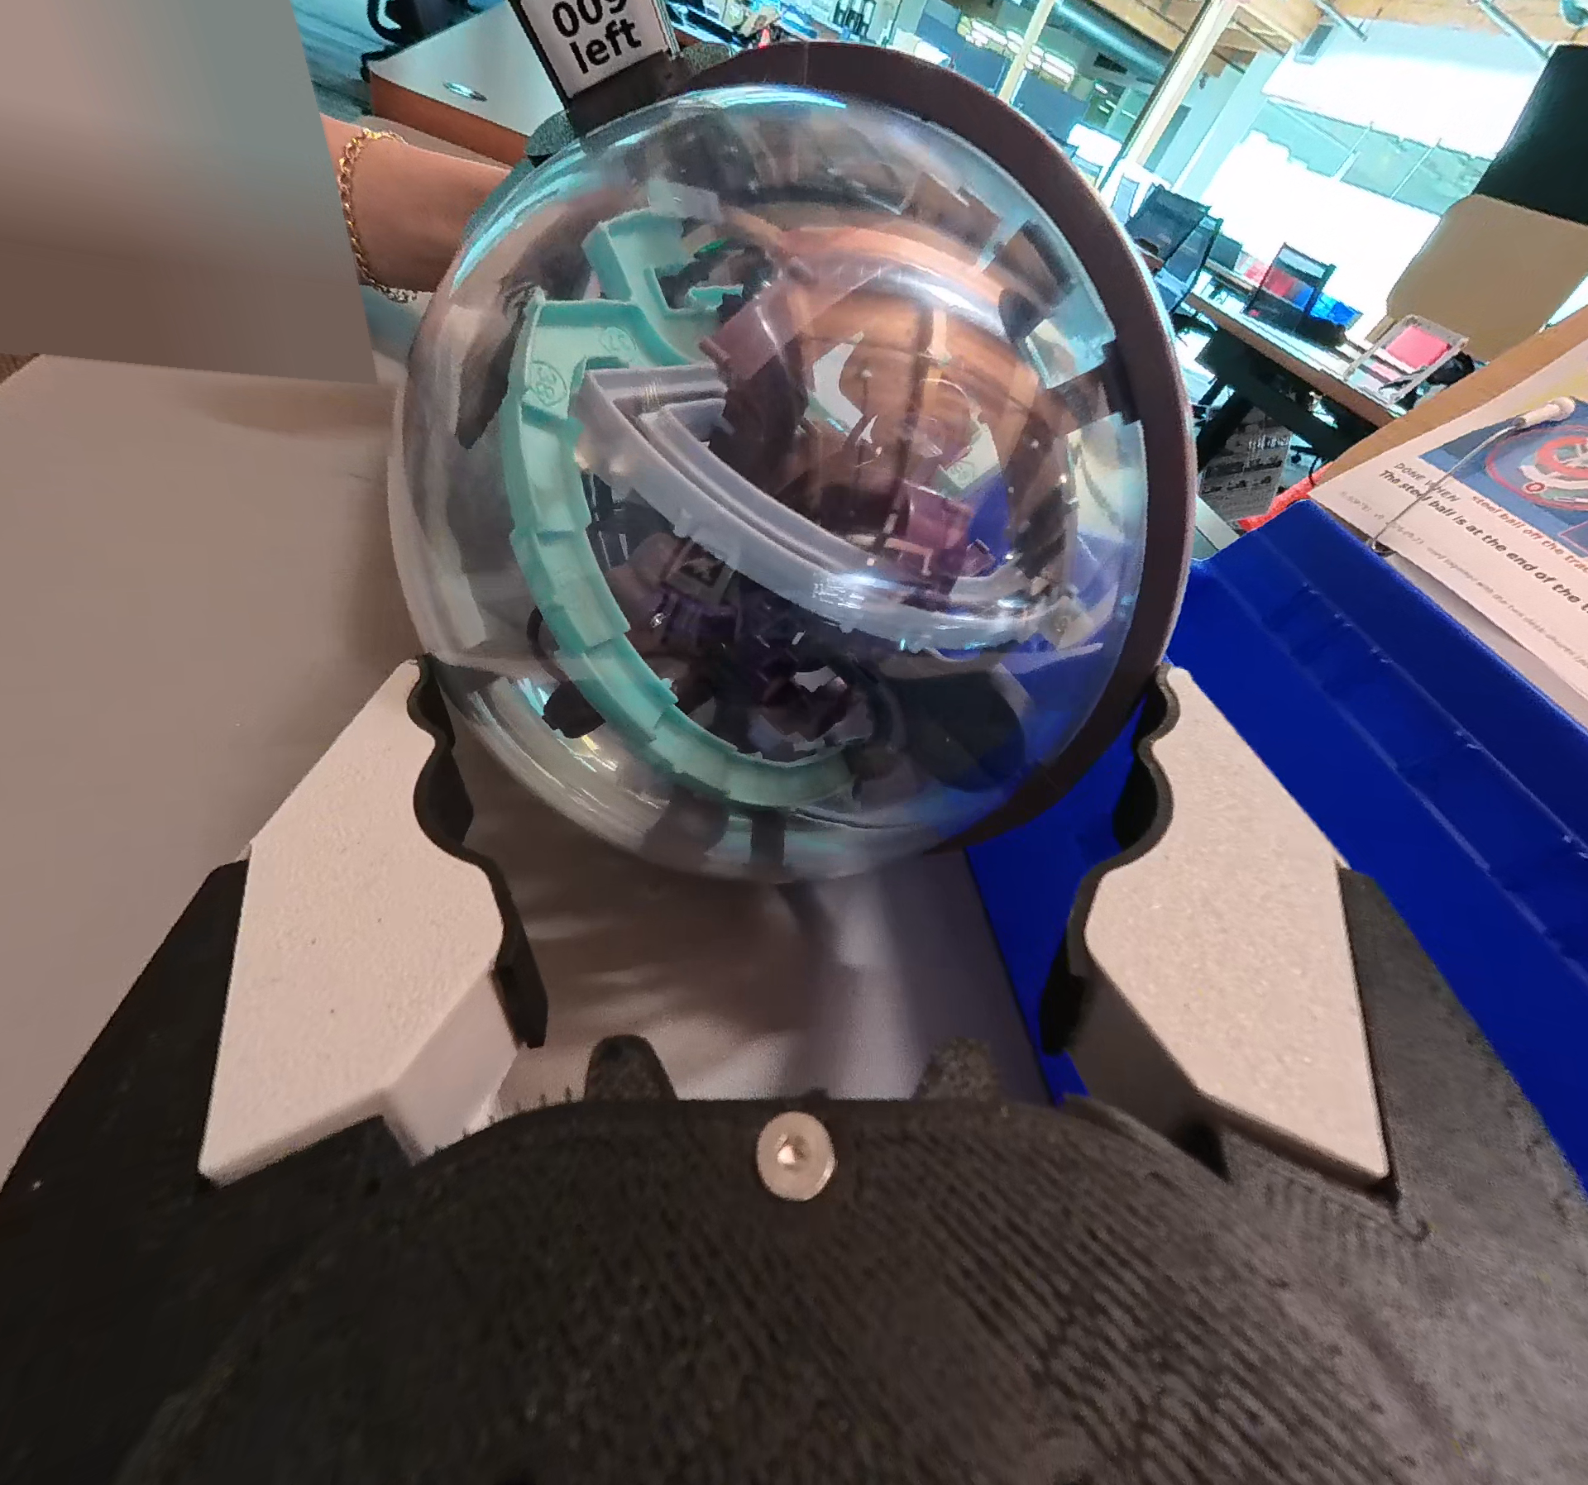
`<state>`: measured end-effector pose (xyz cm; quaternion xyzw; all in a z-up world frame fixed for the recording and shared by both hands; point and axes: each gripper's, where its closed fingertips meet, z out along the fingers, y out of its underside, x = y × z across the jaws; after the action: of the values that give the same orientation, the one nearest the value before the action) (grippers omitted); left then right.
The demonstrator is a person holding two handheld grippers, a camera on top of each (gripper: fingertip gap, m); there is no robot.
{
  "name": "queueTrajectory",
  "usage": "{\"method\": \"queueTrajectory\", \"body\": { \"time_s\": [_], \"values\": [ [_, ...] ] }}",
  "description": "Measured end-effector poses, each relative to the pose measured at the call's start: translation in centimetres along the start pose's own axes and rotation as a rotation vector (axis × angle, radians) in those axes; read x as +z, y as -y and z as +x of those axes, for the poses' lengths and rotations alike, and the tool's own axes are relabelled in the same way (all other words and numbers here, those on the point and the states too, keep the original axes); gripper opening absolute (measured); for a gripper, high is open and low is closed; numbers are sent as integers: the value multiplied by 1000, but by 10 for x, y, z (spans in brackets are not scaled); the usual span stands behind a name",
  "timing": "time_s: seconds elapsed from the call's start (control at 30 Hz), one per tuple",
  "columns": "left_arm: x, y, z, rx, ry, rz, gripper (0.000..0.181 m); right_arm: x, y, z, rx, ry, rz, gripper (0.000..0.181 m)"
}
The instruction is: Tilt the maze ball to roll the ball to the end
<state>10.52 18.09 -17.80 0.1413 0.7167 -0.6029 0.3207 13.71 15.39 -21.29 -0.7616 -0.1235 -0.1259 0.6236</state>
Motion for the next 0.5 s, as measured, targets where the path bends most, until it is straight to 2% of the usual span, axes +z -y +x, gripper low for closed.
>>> {"method": "queueTrajectory", "body": {
  "time_s": [0.5],
  "values": [
    [-2, -2, 0, 9, 10, -20, 122, 0, 0, 1, -20, 13, 14, 149]
  ]
}}
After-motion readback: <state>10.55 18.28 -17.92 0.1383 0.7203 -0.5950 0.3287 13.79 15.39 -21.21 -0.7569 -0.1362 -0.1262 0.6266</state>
